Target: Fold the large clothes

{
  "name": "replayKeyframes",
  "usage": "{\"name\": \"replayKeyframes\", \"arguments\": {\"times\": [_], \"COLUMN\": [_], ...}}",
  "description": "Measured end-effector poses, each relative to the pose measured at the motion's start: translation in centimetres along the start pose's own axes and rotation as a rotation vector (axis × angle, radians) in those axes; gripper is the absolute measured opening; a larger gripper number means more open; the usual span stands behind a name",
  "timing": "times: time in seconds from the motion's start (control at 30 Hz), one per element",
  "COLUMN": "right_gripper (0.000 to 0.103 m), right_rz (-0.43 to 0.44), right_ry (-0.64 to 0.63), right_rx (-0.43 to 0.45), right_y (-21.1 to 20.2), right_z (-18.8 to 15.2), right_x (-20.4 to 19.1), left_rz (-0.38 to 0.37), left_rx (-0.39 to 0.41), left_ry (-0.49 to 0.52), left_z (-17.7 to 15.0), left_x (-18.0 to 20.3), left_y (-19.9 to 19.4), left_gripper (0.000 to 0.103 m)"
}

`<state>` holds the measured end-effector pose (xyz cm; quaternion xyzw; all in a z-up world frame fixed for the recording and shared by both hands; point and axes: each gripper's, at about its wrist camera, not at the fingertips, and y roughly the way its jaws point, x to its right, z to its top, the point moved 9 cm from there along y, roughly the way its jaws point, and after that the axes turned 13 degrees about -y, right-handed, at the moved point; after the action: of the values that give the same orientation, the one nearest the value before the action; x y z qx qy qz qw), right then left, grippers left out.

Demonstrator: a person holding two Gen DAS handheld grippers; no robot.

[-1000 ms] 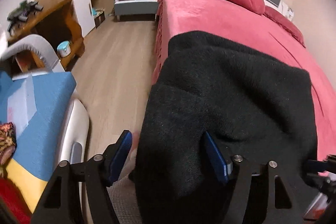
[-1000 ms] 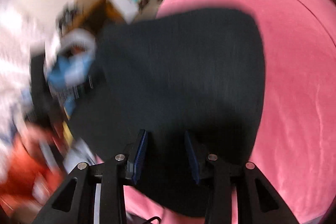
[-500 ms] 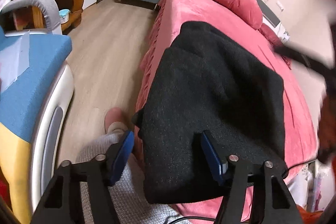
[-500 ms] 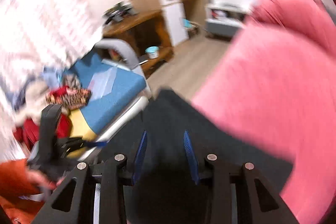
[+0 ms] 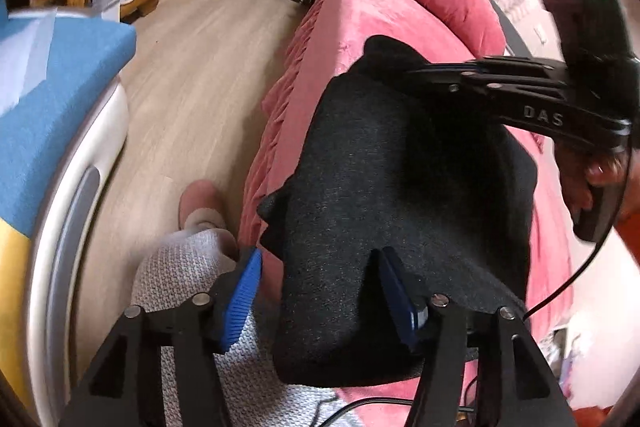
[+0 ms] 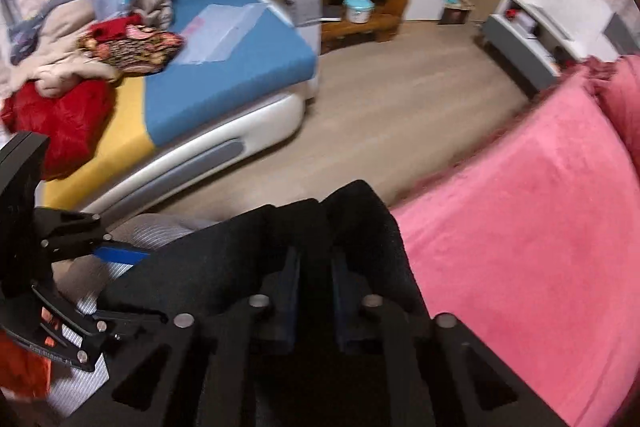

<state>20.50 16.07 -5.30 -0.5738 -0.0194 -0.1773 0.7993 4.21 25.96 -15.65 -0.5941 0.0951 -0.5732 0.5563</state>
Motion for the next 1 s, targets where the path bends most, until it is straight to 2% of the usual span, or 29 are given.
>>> {"name": "replayKeyframes", "arguments": {"times": [0.1, 0.2, 0.23, 0.3, 0.4, 0.47, 0.5, 0.53, 0.57, 0.6, 0.63, 0.67, 0.73, 0.8, 0.9, 0.97, 1.0], "right_gripper": [0.008, 0.007, 0.006, 0.006, 0.006, 0.007, 0.010, 0.021, 0.027, 0.031, 0.033, 0.035, 0.035, 0.035, 0.035, 0.036, 0.037], "right_rz": [-0.074, -0.104, -0.110, -0.126, -0.120, -0.073, -0.064, -0.052, -0.035, 0.010, 0.032, 0.019, -0.056, -0.107, -0.199, -0.188, -0.173], "right_ry": [0.006, 0.195, 0.253, 0.356, 0.434, 0.487, 0.500, 0.526, 0.559, 0.607, 0.658, 0.691, 0.737, 0.745, 0.787, 0.837, 0.855], "right_rx": [0.057, 0.067, 0.075, 0.096, 0.103, 0.135, 0.145, 0.152, 0.170, 0.218, 0.272, 0.303, 0.361, 0.399, 0.387, 0.372, 0.363], "right_y": [-1.8, 0.6, 1.4, 3.3, 5.2, 5.7, 5.4, 4.8, 4.2, 3.1, 1.6, 0.2, -3.5, -6.1, -8.6, -8.9, -8.6], "right_z": [0.7, -0.2, -0.6, -1.2, -2.3, -2.8, -3.0, -3.4, -3.8, -4.1, -4.8, -5.7, -8.5, -11.0, -16.3, -19.0, -20.0], "right_x": [0.5, 4.1, 5.2, 6.6, 7.4, 7.4, 7.6, 7.9, 8.1, 8.2, 8.4, 8.9, 9.1, 8.5, 7.0, 5.5, 4.9], "left_rz": [-0.004, -0.016, -0.019, 0.028, 0.040, 0.029, 0.031, 0.029, 0.029, 0.020, 0.005, -0.010, -0.034, -0.065, -0.073, -0.072, -0.044], "left_rx": [0.029, 0.048, 0.044, 0.050, 0.049, 0.046, 0.039, 0.032, 0.026, 0.021, 0.018, 0.021, 0.063, 0.105, 0.115, 0.090, 0.067], "left_ry": [0.008, 0.001, 0.012, 0.086, 0.100, 0.093, 0.091, 0.086, 0.076, 0.063, 0.046, 0.028, -0.015, -0.047, -0.045, 0.014, 0.061], "left_z": [0.4, 1.1, 1.3, 1.1, 1.0, 0.8, 0.6, 0.5, 0.7, 0.7, 0.9, 1.2, 2.2, 3.7, 5.9, 6.4, 6.6], "left_x": [0.5, 0.7, 1.0, 1.4, 1.2, 0.8, 0.5, 0.2, 0.0, -0.3, -0.7, -0.8, -0.8, -0.7, 0.6, 2.2, 3.0], "left_y": [-0.5, -0.6, -0.4, 0.0, 0.1, 0.0, 0.1, 0.1, 0.2, 0.0, -0.4, -0.9, -2.4, -3.4, -3.2, -1.7, -0.6], "left_gripper": [0.054, 0.051, 0.040, 0.036, 0.033, 0.033, 0.034, 0.039, 0.042, 0.047, 0.051, 0.051, 0.054, 0.061, 0.063, 0.064, 0.067]}}
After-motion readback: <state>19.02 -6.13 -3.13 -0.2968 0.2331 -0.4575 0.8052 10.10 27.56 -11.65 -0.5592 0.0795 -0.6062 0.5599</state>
